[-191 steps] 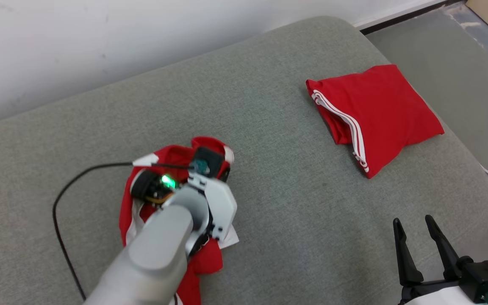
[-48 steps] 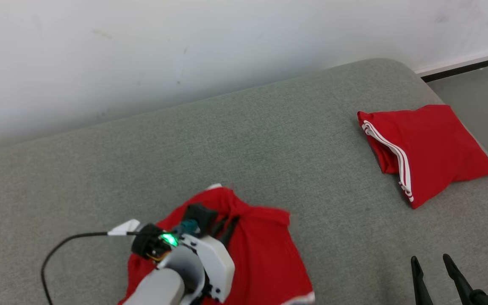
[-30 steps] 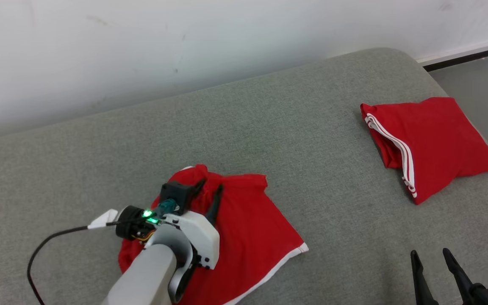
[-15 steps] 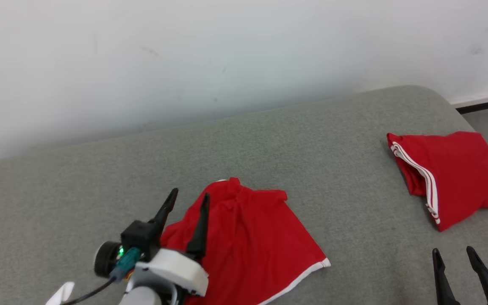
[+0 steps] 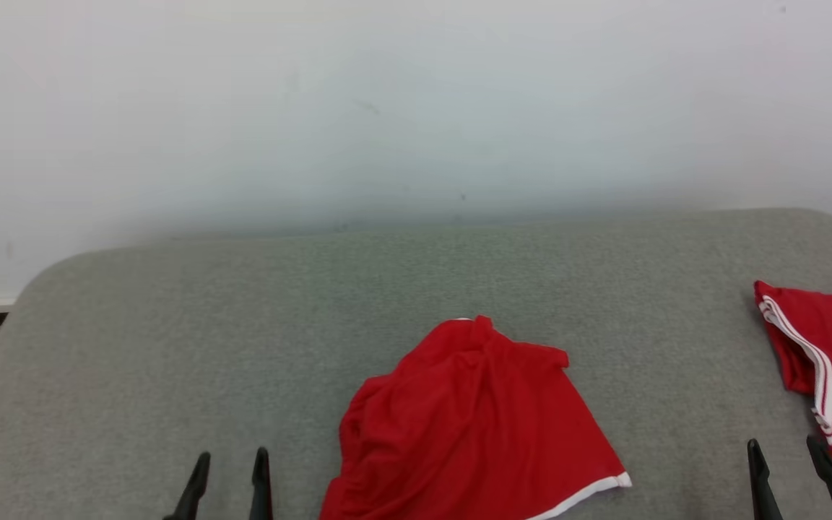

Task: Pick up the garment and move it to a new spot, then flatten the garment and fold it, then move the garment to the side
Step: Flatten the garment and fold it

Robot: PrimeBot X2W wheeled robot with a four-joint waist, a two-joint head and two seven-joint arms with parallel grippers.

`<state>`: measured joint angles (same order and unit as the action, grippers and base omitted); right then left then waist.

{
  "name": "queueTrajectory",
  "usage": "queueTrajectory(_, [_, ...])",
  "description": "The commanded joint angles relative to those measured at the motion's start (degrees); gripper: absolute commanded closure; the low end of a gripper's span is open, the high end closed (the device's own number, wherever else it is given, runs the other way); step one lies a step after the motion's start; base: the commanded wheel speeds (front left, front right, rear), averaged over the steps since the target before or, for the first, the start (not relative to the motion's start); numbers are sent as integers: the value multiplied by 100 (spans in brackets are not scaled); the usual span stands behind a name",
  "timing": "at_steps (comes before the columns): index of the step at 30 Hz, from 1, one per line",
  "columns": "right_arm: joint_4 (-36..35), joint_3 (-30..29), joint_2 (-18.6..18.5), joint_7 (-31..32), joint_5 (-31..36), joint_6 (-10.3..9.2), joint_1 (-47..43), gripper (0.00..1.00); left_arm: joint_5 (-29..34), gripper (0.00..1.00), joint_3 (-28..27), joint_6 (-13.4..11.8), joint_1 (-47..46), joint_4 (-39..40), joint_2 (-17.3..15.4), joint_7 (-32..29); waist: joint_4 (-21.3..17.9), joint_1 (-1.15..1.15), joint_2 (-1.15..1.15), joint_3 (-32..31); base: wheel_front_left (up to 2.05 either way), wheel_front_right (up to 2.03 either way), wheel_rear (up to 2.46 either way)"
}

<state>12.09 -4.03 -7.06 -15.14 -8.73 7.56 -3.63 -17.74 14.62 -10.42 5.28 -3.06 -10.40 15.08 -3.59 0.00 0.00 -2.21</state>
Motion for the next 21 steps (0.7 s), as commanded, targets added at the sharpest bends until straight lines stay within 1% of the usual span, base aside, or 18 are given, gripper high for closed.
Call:
queueTrajectory(1, [60,20,4,5,40,-16,-88,0,139,0,-146,126,212,63,62,6,173,0,0,-72,0,0,0])
queueTrajectory(2, [96,47,12,5,48,-16,-113,0,220,0,-215,199,337,23,61,6,213,0,0,-86,0,0,0])
queueTrajectory(4, [168,85,17,5,53,-16,-124,0,270,0,-405,330,478,34,193,6,277,0,0,-112,0,0,0])
queueTrajectory(6, [246,148,28,5,63,-16,-141,0,399,0,-565,501,620,13,246,5,313,0,0,-135,0,0,0])
queueTrajectory(11, [394,304,39,5,44,-16,-111,0,648,0,-927,811,818,-116,459,5,359,0,0,-167,0,0,0])
queueTrajectory(15, [477,435,39,5,-6,-16,-80,0,772,0,-1065,1044,799,-115,592,4,371,0,0,-175,0,0,0])
queueTrajectory(16, [477,435,39,5,-6,-16,-80,0,772,0,-1065,1044,799,-115,592,4,371,0,0,-175,0,0,0])
queueTrajectory(21, [530,501,28,5,-42,-16,-27,0,875,0,-1175,1269,736,-145,691,5,359,0,0,-167,0,0,0])
